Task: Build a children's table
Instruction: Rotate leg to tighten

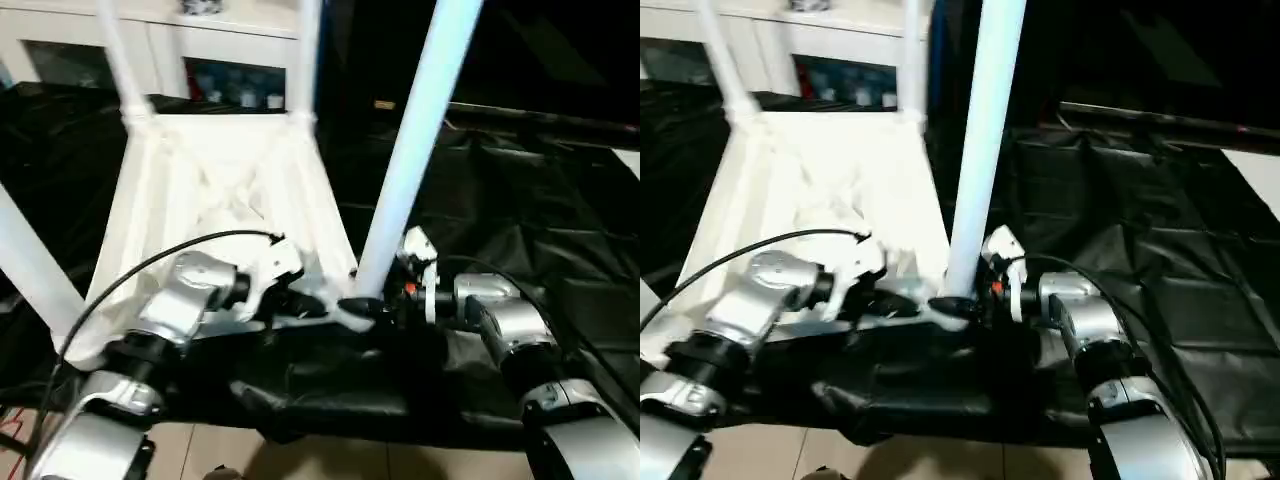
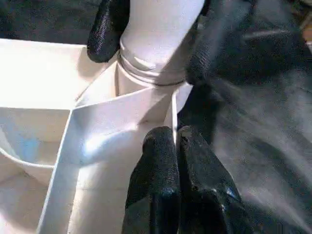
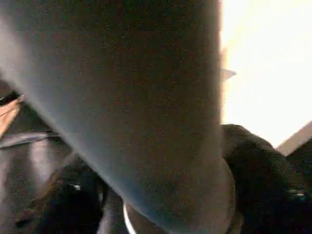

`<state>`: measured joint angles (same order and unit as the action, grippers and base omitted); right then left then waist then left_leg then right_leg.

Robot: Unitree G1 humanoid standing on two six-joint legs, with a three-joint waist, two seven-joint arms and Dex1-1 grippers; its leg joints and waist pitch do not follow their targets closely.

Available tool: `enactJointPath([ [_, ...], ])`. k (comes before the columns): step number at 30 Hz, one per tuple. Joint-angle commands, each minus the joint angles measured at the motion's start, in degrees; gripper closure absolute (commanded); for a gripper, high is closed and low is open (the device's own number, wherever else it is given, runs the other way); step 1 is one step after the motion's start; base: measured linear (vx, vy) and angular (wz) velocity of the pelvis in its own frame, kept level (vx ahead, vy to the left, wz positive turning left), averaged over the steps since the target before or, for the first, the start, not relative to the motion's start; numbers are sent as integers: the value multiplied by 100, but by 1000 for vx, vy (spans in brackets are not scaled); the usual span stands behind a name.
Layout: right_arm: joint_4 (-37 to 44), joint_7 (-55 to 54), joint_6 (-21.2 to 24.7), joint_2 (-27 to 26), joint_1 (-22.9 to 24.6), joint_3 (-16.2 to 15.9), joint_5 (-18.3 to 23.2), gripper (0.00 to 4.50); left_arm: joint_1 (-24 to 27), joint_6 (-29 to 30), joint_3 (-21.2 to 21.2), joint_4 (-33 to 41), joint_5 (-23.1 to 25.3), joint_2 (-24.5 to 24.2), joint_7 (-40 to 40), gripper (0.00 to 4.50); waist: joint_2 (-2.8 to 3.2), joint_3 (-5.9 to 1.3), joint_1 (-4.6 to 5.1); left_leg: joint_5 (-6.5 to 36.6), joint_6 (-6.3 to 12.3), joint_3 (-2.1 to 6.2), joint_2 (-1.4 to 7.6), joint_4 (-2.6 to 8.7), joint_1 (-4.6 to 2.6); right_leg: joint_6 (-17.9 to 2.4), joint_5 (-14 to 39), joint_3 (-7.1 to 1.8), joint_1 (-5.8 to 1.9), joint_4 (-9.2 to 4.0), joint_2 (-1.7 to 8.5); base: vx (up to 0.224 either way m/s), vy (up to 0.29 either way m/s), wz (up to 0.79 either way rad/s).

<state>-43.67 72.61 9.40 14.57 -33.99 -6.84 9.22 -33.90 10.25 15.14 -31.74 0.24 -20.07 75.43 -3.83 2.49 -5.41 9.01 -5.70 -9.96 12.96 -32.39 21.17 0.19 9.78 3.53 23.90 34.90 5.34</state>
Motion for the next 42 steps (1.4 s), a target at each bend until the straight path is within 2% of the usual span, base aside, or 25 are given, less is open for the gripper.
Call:
enactJointPath([
  [1, 106, 238, 162, 4, 86, -175, 1, 140, -22, -76, 64, 250, -261, 119, 120, 450, 32, -326, 6, 1605, 106, -82, 53, 367, -70, -1267, 1319, -179, -278, -396, 191, 0, 0, 0],
  [5, 161, 295, 233, 24, 106, -205, 20, 167, 5, -98, 74, 271, -256, 87, 132, 450, 29, -326, 4, 1640, 67, -78, 44, 367, -67, -1214, 1449, -185, -275, -407, 207, 0, 0, 0],
  [10, 250, 312, 323, 25, 148, -223, 38, 176, 28, -90, 59, 286, -252, 83, 143, 450, 18, -328, 0, 1573, 70, -75, 41, 365, -66, -1154, 1481, -188, -277, -412, 208, 0, 0, 0],
  [15, 329, 169, 373, -46, 216, -217, 34, 178, -17, -125, 0, 191, -157, 165, -214, 450, 13, -333, -12, 1538, 74, -77, 41, 359, -70, -1159, 1428, -188, -274, -408, 211, 0, 0, 0],
  [17, 109, -664, 233, -312, 164, -22, -50, 178, -185, -89, -124, -68, 3, 419, -1028, 450, 11, -316, 6, 1599, 19, -77, 36, 367, -80, -1128, 1525, -199, -243, -424, 213, 0, 0, 0],
  [19, -140, -1388, 186, -500, 55, 114, -154, 180, -270, -33, -176, -166, 68, 584, -1419, 450, -5, -309, 31, 1704, -61, -56, 16, 383, -69, -1003, 1898, -190, -258, -459, 228, 0, 0, 0],
  [20, -283, -1750, 136, -587, -4, 159, -224, 182, -299, 0, -179, -188, 91, 663, -1547, 450, 0, -307, 62, 1798, -106, -44, 10, 382, -70, -925, 2133, -185, -252, -480, 235, 0, 0, 0],
  [21, -417, -2082, 118, -674, -60, 202, -277, 184, -329, 44, -177, -208, 129, 740, -1698, 450, 1, -314, 96, 1792, -120, -32, -2, 385, -37, -845, 2239, -183, -274, -486, 236, 0, 0, 0],
  [22, -566, -2460, 122, -798, -122, 230, -339, 184, -372, 107, -175, -242, 169, 871, -1906, 450, -2, -314, 112, 1786, -126, -33, -1, 384, -37, -824, 2264, -183, -265, -494, 236, 0, 0, 0],
  [23, -603, -2553, 127, -831, -137, 235, -353, 188, -383, 125, -175, -251, 180, 906, -1962, 450, -5, -315, 168, 1850, -119, -29, -13, 375, -52, -795, 2391, -177, -252, -520, 231, 0, 0, 0],
  [25, -774, -3039, 212, -997, -224, 242, -444, 188, -450, 205, -178, -316, 251, 1084, -2297, 450, 17, -315, 194, 1811, -72, -32, -3, 371, -49, -831, 2246, -188, -244, -515, 225, 0, 0, 0],
  [27, -856, -3283, 243, -1093, -269, 240, -492, 188, -486, 237, -175, -358, 287, 1179, -2467, 450, 8, -317, 225, 1797, -51, -30, -11, 374, -35, -850, 2199, -176, -253, -509, 209, 0, 0, 0],
  [28, -1070, -3895, 96, -1361, -390, 312, -584, 188, -556, 293, -170, -444, 376, 1445, -2887, 450, 18, -317, 234, 1777, -73, -34, -14, 373, -34, -855, 2189, -181, -242, -506, 208, 0, 0, 0],
  [29, -1070, -3895, 96, -1361, -390, 312, -584, 188, -556, 293, -170, -444, 376, 1445, -2887, 450, 18, -317, 249, 1806, -103, -35, -13, 369, -53, -854, 2186, -178, -230, -516, 204, 0, 0, 0],
  [30, -1070, -3895, 96, -1361, -390, 312, -584, 155, -556, 293, -170, -444, 376, 1445, -2887, 450, 17, -322, 243, 1813, -87, -37, -16, 364, -60, -859, 2180, -177, -234, -518, 206, 0, 0, 0],
  [31, -1114, -3974, 3, -1429, -413, 324, -598, 155, -568, 302, -158, -454, 393, 1512, -2971, 450, 12, -332, 243, 1765, -28, -41, -16, 359, -38, -884, 2031, -182, -255, -505, 205, 0, 0, 0],
  [32, -1172, -4013, -45, -1488, -447, 348, -580, 121, -566, 318, -145, -429, 401, 1568, -3022, 450, 18, -333, 245, 1734, 17, -48, -12, 356, -36, -923, 1896, -181, -251, -496, 196, 0, 0, 0],
  [37, -1149, -3758, -251, -1432, -466, 268, -603, 102, -481, 165, -94, -312, 372, 1483, -2771, 450, 18, -333, 246, 1732, 71, -45, -13, 361, -25, -962, 1804, -177, -266, -487, 195, 0, 0, 0],
  [39, -1104, -3591, -340, -1374, -450, 241, -596, 71, -441, 73, -71, -272, 343, 1410, -2604, 450, 25, -327, 255, 1777, 70, -46, -9, 365, -33, -987, 1796, -179, -257, -491, 194, 0, 0, 0],
  [42, -898, -3081, -451, -1185, -355, 190, -527, 71, -325, -45, -32, -126, 242, 1206, -2169, 450, 28, -327, 272, 1807, 123, -40, -1, 369, -13, -1010, 1737, -179, -279, -487, 198, 0, 0, 0],
])
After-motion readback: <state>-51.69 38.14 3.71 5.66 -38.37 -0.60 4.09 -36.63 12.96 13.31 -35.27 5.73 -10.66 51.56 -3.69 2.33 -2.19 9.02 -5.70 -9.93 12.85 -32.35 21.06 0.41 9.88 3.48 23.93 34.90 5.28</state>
